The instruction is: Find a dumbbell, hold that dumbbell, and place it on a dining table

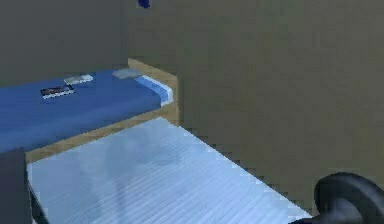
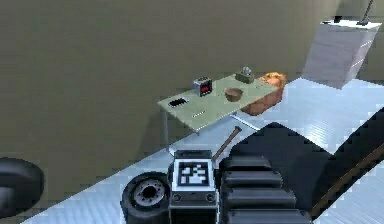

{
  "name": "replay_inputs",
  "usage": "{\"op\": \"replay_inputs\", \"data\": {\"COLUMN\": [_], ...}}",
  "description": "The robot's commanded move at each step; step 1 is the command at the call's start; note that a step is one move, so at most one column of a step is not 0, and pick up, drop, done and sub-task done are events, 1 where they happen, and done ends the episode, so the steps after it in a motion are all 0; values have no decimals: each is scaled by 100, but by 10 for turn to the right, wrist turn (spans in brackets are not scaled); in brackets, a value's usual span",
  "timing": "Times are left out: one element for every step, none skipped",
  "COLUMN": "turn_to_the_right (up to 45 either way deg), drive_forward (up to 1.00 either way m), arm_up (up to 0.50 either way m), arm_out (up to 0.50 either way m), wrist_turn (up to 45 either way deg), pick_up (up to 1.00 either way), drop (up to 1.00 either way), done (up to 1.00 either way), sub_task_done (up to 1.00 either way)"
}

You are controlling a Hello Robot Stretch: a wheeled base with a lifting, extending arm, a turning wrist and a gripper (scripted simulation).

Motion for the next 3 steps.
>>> {"op": "replay_inputs", "data": {"turn_to_the_right": [450,450,450], "drive_forward": [0,0,0], "arm_up": [0,0,0], "arm_out": [0,0,0], "wrist_turn": [0,0,0], "pick_up": [0,0,0], "drop": [0,0,0], "done": [0,0,0], "sub_task_done": [0,0,0]}}
